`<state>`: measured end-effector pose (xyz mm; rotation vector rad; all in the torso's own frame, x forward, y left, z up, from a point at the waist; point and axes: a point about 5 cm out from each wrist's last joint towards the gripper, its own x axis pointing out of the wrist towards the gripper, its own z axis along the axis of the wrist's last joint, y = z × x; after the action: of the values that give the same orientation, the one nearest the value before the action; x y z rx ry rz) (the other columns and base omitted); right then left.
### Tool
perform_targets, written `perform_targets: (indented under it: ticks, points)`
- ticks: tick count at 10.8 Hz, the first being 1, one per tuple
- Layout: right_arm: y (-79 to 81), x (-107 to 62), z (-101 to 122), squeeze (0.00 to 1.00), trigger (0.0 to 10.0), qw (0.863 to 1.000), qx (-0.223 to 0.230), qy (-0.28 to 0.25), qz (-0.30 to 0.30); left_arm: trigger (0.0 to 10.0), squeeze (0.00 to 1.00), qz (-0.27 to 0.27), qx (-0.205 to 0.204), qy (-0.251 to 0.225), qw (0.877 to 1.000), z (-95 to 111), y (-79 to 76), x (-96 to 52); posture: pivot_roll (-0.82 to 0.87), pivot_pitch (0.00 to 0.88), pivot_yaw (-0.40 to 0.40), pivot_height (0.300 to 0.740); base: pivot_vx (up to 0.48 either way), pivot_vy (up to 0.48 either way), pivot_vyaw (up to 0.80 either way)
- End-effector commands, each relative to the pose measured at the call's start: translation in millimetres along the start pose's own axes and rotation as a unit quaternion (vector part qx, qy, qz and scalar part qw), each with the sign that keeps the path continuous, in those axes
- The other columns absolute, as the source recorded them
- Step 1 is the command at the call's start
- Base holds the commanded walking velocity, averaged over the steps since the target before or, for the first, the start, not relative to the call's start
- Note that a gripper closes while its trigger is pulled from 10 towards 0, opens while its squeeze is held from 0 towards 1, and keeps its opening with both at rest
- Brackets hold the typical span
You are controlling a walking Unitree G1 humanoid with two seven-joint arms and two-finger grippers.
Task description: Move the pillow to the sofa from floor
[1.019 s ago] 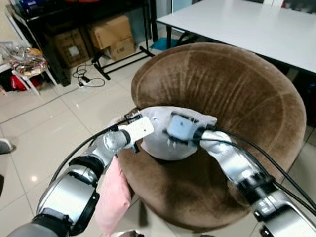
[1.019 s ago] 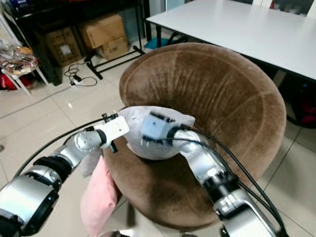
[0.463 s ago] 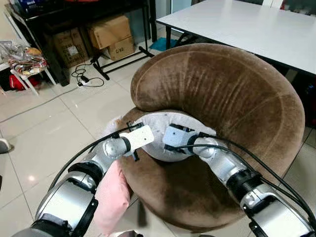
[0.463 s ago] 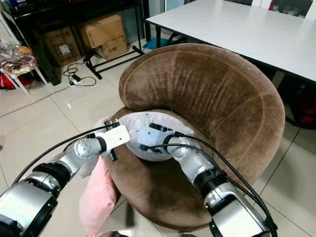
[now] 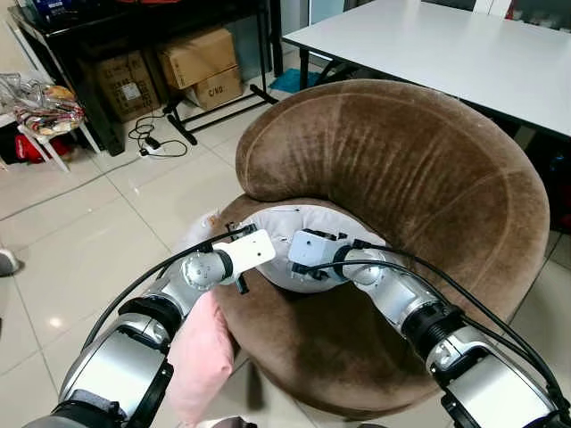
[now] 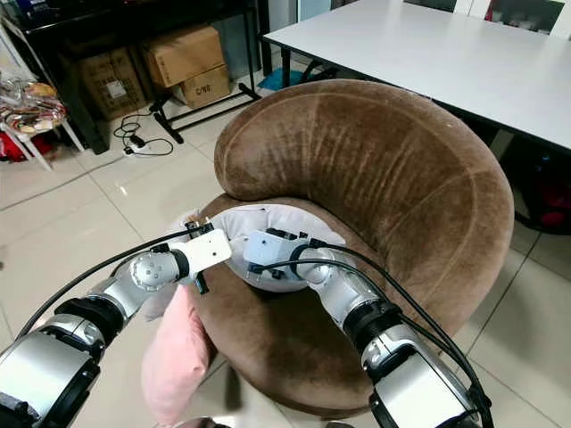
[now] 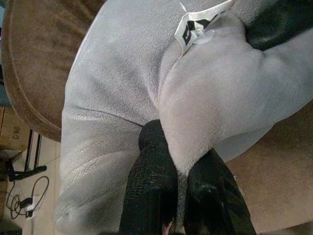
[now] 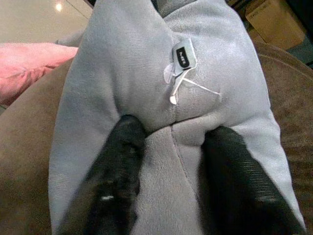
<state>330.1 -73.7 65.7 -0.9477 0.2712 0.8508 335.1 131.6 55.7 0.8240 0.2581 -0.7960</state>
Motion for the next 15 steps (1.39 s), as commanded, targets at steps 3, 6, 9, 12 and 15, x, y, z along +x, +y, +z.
perform_targets:
  ticks: [3, 6, 9, 12, 15]
  points:
    - [5.4, 1.4, -7, 0.0, 0.0, 1.0, 0.012, 0.016, 0.008, 0.0, 0.0, -0.005, 0.005, -0.011, 1.0, -1, -1.6, -2.6, -0.12, 0.0, 0.058, 0.74, 0.0, 0.0, 0.0]
    - [8.5, -0.1, -10, 0.0, 0.0, 0.999, 0.042, 0.014, -0.004, 0.0, 0.0, 0.005, -0.003, -0.022, 1.0, -3, -0.2, -6.0, -0.11, 0.0, 0.046, 0.74, 0.0, 0.0, 0.0]
    - [14.8, -1.5, -12, 0.0, 0.0, 0.999, 0.044, 0.014, 0.003, 0.0, 0.0, 0.005, -0.005, -0.023, 1.0, -7, -0.3, -9.5, -0.13, 0.0, 0.059, 0.74, 0.0, 0.0, 0.0]
    - [19.6, -0.9, -9, 0.0, 0.0, 0.999, 0.048, 0.009, 0.006, 0.0, 0.0, 0.009, -0.006, -0.027, 1.0, -9, 0.6, -12.4, -0.12, 0.0, 0.055, 0.74, 0.0, 0.0, 0.0]
    - [11.6, -4.5, -4, 0.0, 0.0, 0.994, 0.1, -0.019, -0.039, 10.0, 1.0, 0.025, -0.036, -0.083, 0.996, -3, 6.5, -21.2, -0.11, 0.0, 0.04, 0.74, 0.0, 0.0, 0.0]
